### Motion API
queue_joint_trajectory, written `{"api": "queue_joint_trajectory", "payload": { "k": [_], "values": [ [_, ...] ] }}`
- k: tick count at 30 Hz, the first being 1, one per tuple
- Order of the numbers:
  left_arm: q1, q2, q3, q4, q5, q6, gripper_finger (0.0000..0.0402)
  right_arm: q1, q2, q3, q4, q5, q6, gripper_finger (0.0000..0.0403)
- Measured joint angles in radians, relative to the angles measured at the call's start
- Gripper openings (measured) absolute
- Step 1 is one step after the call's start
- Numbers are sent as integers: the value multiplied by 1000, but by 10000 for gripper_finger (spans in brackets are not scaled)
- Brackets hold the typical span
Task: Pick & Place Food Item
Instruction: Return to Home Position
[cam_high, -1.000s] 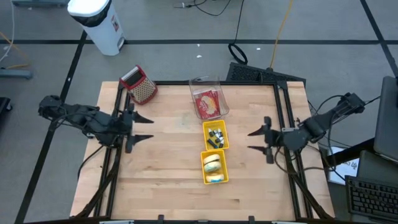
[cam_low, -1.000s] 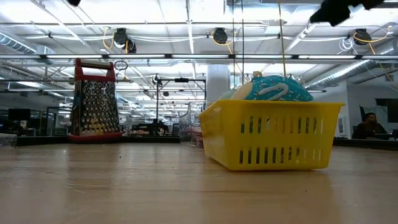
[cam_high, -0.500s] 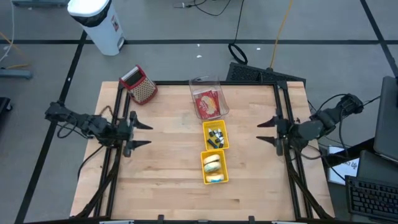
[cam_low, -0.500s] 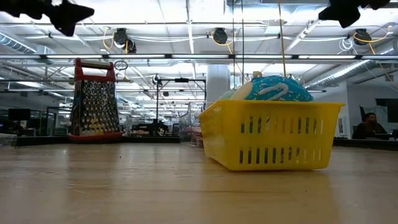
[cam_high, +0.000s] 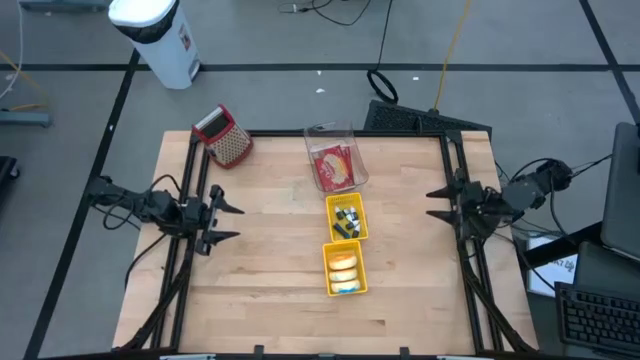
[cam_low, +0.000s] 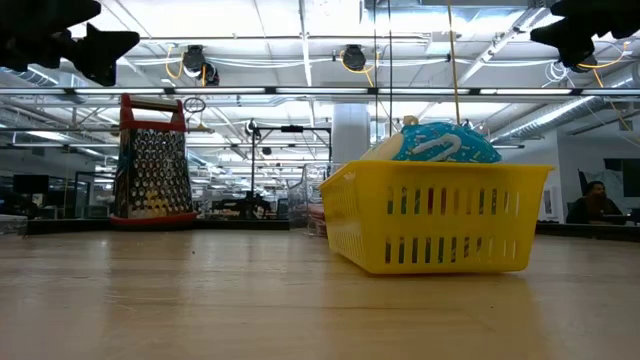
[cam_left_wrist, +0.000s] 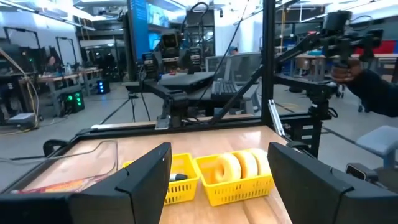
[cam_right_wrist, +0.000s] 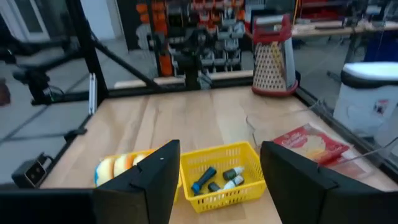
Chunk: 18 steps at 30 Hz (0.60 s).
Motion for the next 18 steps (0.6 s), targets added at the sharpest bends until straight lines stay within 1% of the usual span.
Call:
{"api": "queue_joint_trajectory", "payload": {
  "k": [3, 5, 9, 14, 18],
  "values": [
    [21, -25, 0, -29, 17, 2, 269, 0, -92, -22, -4, 3, -19, 211],
    [32, -31, 0, -36, 46, 0, 269, 0, -148, -46, -7, 4, -32, 212],
    [44, -29, 0, -39, 102, 5, 269, -4, -144, -68, -28, 49, -17, 214],
    [47, -29, 0, -49, 118, 25, 269, -4, -150, -123, 77, 51, -12, 212],
    [47, -29, 0, -49, 119, 21, 269, -4, -149, -220, 249, 58, -68, 211]
  ]
}}
